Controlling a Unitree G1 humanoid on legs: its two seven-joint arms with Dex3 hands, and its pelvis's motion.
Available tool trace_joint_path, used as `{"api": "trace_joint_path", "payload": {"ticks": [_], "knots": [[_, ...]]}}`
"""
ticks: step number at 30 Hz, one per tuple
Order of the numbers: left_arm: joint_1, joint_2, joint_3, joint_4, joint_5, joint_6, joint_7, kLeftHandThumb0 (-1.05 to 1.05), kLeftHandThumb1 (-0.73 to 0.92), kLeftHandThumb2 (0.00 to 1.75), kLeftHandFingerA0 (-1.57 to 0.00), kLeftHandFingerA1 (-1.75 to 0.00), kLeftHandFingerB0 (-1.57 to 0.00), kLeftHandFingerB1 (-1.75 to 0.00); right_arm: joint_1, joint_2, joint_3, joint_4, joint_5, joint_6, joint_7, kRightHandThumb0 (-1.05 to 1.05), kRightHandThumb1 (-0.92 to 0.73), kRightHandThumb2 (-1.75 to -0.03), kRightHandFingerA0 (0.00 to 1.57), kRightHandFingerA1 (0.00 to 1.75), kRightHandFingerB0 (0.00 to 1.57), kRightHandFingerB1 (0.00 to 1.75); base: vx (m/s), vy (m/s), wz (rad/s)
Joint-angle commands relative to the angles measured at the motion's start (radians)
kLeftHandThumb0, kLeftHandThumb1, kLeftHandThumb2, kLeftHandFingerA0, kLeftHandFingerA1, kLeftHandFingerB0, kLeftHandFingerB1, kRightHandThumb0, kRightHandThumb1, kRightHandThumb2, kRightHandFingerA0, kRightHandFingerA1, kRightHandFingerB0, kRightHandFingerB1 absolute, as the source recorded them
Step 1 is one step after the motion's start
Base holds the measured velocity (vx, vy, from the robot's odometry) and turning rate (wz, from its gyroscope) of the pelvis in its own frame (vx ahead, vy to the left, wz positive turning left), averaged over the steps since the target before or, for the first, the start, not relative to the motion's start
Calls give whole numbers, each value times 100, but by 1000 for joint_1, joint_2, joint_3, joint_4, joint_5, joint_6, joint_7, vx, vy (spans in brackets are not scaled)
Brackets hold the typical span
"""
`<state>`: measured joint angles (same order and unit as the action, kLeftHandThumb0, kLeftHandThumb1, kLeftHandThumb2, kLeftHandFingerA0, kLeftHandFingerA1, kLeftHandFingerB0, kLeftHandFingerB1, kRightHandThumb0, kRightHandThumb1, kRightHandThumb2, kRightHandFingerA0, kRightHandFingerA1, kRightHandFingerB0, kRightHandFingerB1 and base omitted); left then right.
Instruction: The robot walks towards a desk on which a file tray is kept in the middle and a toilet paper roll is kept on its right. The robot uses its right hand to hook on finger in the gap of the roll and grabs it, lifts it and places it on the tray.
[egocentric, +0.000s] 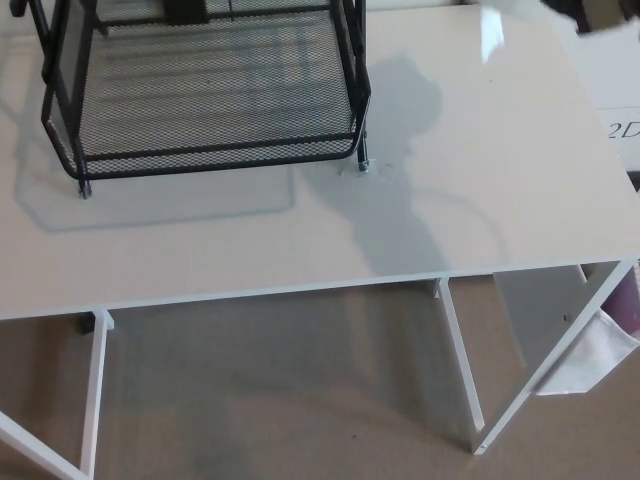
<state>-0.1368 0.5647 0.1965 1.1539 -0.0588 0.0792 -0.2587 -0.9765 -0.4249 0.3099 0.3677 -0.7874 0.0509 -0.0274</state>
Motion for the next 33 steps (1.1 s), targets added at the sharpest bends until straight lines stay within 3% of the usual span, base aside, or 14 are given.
{"api": "trace_joint_path", "payload": {"ticks": [1,2,3,5,8,14,20,21,22,23,26,31,32,33], "knots": [[5,9,1,2,8,-35,2,-104,77,132,-34,-84,0,-65,-118,64,30,1,13,7,71,-38,-45,-92,118,133,81,88,0,0,0],[2,8,1,6,9,-31,6,-105,92,86,-18,-86,0,-75,-155,89,44,7,2,38,96,-37,-61,-60,89,173,85,96,0,0,0],[3,7,2,4,7,-31,5,-104,76,131,-35,-84,0,-65,-174,107,52,12,-3,51,101,-32,-59,-66,86,175,80,119,0,0,0],[0,5,8,4,3,-27,13,-104,76,131,-36,-85,0,-65,-200,129,62,22,1,48,102,-27,-56,-77,88,175,76,142,0,0,0],[-10,5,6,8,6,-27,12,-105,78,131,-30,-82,0,-65,-239,166,69,54,12,39,93,-27,-56,-86,88,175,83,113,0,0,0],[-23,0,-4,7,15,-17,13,-105,77,131,-39,-87,0,-65,-323,255,121,151,12,50,137,-23,-55,-95,85,175,69,166,0,0,0],[-24,-12,-3,9,13,-25,18,-105,77,132,-38,-87,0,-66,-330,324,188,238,-13,75,156,-27,-60,-75,84,175,68,153,0,0,0],[-28,-15,-11,11,21,-26,26,-105,92,88,-21,-88,0,-76,-337,333,202,262,-18,92,172,-30,-65,-70,83,175,67,151,0,0,0],[-27,-15,-12,9,21,-27,22,-105,92,86,-21,-89,0,-78,-343,350,213,292,-22,108,175,-40,-51,-94,113,133,77,106,0,0,0],[-26,-19,-12,5,19,-27,22,-105,76,132,-37,-87,0,-68,-355,363,226,338,-8,115,231,-36,-66,-58,79,175,73,85,0,0,0],[-32,-28,18,2,-23,7,-7,-105,71,116,-21,-81,-2,-72,-349,374,256,384,-22,115,212,-34,-62,-58,83,162,81,53,0,0,0],[-17,-30,-9,-52,4,7,-12,-105,76,117,-25,-80,-4,-71,-335,413,313,485,-35,119,199,-37,-50,-92,109,131,77,91,0,0,0],[-12,-29,-24,-58,21,-5,-6,-105,81,136,-40,-86,-2,-68,-326,425,328,506,-41,117,191,-32,-69,-62,80,168,72,121,0,0,0],[-6,-29,-36,-69,32,-14,2,-104,81,135,-39,-86,-3,-69,-304,436,342,521,-48,112,156,-38,-52,-95,110,131,80,108,0,0,0]]}}
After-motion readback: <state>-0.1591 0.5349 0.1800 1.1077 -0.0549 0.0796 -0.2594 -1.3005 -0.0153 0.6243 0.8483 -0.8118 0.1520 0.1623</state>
